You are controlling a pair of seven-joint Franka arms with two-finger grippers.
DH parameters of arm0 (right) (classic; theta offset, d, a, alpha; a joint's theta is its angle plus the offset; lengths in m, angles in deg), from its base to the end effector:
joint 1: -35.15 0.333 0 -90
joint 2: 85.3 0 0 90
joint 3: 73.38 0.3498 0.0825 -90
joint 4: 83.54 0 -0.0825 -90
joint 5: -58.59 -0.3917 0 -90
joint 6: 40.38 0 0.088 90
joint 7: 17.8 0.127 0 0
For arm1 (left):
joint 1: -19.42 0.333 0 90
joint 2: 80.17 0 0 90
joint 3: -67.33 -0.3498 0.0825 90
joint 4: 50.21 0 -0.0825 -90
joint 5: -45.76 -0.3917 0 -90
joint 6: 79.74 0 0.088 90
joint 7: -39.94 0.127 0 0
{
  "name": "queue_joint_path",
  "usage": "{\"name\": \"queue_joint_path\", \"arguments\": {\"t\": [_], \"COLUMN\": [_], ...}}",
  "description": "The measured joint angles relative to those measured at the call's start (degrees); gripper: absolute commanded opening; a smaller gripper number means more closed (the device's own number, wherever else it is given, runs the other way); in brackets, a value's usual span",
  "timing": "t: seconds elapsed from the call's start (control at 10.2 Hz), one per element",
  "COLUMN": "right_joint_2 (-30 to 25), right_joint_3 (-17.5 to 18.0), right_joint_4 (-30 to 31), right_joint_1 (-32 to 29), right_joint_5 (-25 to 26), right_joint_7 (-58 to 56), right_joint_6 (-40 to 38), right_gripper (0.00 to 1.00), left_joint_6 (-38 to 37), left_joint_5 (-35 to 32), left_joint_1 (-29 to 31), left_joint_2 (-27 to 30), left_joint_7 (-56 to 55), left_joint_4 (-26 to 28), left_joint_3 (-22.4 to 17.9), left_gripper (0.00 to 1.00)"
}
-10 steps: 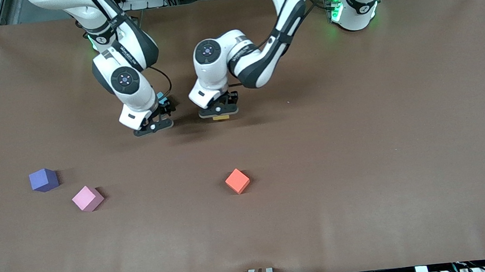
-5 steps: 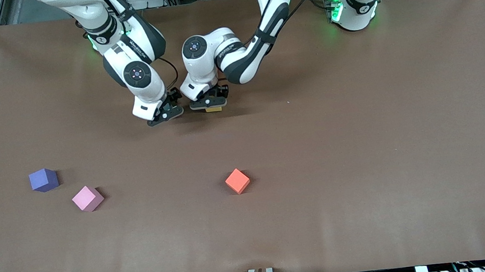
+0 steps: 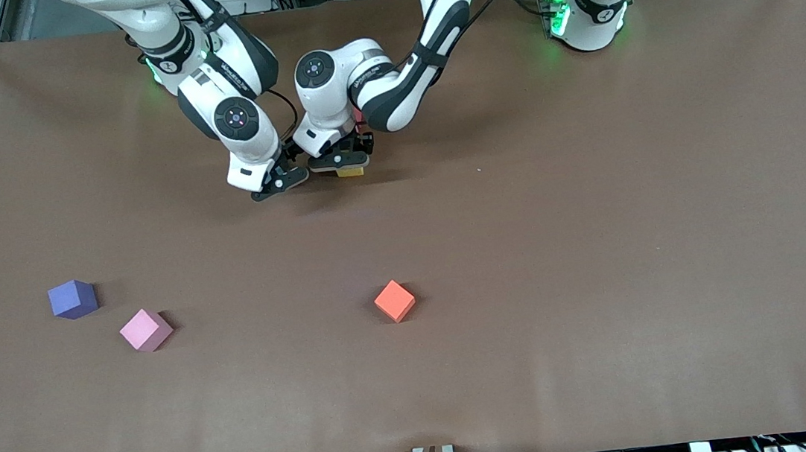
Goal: Arrange blocks into number 1
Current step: 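Place the yellow block by the lavender while the right gripper grasps cyan, then return the left arm to rest while the right gripper carries cyan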
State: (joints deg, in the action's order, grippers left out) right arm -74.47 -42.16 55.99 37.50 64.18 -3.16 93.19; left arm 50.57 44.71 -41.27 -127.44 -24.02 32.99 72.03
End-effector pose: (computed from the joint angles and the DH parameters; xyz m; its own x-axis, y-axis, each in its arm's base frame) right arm 0.3837 0.2590 0.2271 0.8857 0.3843 -0.2604 0.4029 -0.9151 0.0197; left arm 0.3242 -0.6789 0.1925 0.9991 -0.0110 -0.0418 -0.0101 -0.9998 0.0199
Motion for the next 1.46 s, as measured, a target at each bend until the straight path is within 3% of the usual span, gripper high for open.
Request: {"name": "queue_joint_path", "arguments": {"t": [0.1,0.2,0.29,0.39,0.78,1.07,1.17,1.27,1.46], "right_joint_2": [0.01,0.01,0.01,0.02,0.01,0.17,0.27,0.34,0.54], "right_joint_3": [0.00,-0.02,-0.09,-0.14,-1.23,-5.26,-5.65,-5.66,-5.71], "right_joint_4": [1.14,2.19,2.59,2.69,2.67,2.68,2.69,2.73,2.80], "right_joint_1": [-0.12,-0.25,-0.37,-0.42,-0.91,-1.84,-1.87,-1.87,-1.87], "right_joint_5": [0.00,0.05,0.07,0.08,0.12,0.40,0.94,1.69,3.62], "right_joint_7": [-0.49,-0.78,-1.08,-1.37,-4.03,-11.34,-11.91,-11.93,-11.98], "right_joint_6": [2.19,4.09,4.84,5.20,5.33,6.17,6.68,7.15,7.45], "right_gripper": [1.00,1.00,1.00,1.00,1.00,1.00,0.95,0.77,0.57], "left_joint_6": [0.00,0.00,0.00,0.00,0.07,-0.08,-0.80,-2.46,-8.25], "left_joint_5": [0.00,0.00,0.00,0.00,0.00,0.00,0.00,0.00,0.13], "left_joint_1": [-0.02,-0.02,-0.02,-0.02,-0.02,0.23,0.93,2.85,10.66], "left_joint_2": [0.00,0.00,-0.01,-0.01,0.63,3.95,5.59,7.42,11.30], "left_joint_7": [-0.01,-0.01,-0.06,-0.12,-3.07,-4.09,-3.95,-2.28,7.41], "left_joint_4": [-0.01,-0.01,-0.03,-0.08,-1.45,-2.29,-2.35,-2.41,-2.46], "left_joint_3": [-0.01,-0.01,-0.02,-0.05,-3.24,-10.61,-13.80,-15.81,-16.37], "left_gripper": [0.00,0.13,0.88,1.00,1.00,1.00,1.00,1.00,1.00]}}
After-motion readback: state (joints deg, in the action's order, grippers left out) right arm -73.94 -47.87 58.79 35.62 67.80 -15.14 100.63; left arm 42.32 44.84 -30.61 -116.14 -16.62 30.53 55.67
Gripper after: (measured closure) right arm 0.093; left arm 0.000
